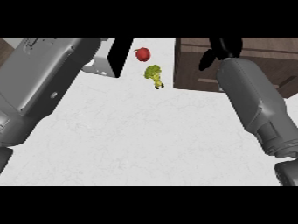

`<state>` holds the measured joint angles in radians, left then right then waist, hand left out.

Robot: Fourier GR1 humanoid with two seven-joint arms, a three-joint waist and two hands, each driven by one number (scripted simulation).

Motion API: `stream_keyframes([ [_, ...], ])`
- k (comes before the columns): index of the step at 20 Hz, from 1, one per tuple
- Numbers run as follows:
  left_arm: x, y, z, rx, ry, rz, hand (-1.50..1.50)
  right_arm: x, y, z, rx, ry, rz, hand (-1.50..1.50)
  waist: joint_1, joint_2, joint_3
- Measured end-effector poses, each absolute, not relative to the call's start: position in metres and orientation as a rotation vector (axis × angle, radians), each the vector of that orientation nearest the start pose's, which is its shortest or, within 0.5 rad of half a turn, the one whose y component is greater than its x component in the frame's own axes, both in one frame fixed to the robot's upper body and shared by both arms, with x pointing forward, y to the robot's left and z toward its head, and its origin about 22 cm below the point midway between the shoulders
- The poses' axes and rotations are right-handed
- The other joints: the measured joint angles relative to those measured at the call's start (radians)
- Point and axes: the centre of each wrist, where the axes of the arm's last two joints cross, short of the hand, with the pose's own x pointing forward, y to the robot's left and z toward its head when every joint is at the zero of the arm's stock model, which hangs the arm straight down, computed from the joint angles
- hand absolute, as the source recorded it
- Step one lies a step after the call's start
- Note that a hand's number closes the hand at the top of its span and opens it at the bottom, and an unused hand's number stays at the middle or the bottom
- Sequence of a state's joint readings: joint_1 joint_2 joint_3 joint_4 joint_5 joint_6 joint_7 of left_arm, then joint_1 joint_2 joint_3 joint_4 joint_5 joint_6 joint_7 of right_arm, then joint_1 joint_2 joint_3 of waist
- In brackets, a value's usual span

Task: Pick up the can, place it into the drawer and close the drawer

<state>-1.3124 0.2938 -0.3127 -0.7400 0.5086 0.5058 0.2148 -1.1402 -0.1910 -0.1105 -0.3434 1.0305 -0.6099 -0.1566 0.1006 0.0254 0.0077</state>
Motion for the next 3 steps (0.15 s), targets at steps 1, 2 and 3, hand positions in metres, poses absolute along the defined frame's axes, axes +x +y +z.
stream_keyframes([
  [1,0.4442,0.1095,0.2521,0.064,-1.691,-0.015,-1.5,0.4625,-0.1775,0.1051,-1.201,-1.8,0.861,-1.5,-0.002,0.0,0.0],
  [2,0.4433,0.1131,0.2521,0.062,-1.692,-0.019,-1.5,0.4631,-0.1777,0.1062,-1.192,-1.807,0.862,-1.5,-0.001,0.002,0.001],
  [3,0.4422,0.116,0.2526,0.063,-1.693,-0.018,-1.5,0.4631,-0.1798,0.1058,-1.18,-1.821,0.854,-1.5,-0.001,0.002,0.001],
])
